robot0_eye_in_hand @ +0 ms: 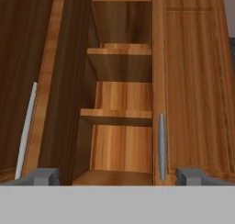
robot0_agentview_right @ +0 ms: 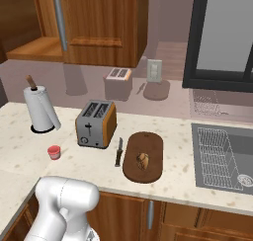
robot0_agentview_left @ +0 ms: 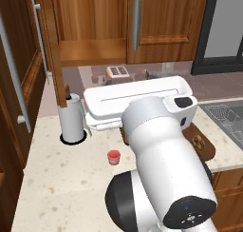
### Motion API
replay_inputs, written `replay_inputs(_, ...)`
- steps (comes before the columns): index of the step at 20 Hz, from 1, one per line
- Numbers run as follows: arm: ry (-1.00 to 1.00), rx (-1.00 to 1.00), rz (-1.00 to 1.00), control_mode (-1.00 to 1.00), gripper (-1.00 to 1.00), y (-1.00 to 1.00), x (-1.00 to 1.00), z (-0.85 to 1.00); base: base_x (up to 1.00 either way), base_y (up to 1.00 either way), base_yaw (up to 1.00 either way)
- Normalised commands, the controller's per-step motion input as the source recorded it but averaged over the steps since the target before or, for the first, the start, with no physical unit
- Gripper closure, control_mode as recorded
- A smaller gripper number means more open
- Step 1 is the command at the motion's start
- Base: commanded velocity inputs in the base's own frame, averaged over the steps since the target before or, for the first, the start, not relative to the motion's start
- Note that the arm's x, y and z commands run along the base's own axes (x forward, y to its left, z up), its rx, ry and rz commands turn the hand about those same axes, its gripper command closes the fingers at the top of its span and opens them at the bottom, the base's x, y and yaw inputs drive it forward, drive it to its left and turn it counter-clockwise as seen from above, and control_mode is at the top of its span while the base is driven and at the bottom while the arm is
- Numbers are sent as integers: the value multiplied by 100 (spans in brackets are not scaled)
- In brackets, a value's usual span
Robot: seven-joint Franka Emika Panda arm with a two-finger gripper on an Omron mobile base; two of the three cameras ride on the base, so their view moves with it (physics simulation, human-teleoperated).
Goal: Pick the bread, place it on the cutting board, pick the jam, place it on the counter, and close the cabinet.
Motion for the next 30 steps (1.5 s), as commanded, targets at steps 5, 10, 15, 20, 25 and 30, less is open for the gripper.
replay_inputs(5, 0, 0, 0, -100, -100, 19, 8, -6, 0, 0, 0)
replay_inputs(10, 0, -2, 0, -100, -100, 26, 0, -10, 0, 0, 0)
replay_inputs(15, 0, -1, 0, -100, -100, 27, 1, -5, 0, 0, 0)
replay_inputs(20, 0, 0, 0, -100, -100, 23, 6, 0, 0, 0, 0)
replay_inputs(25, 0, 0, 0, -100, -100, 20, 10, 0, 0, 0, 0)
replay_inputs(30, 0, 0, 0, -100, -100, 12, 13, 0, 0, 0, 0)
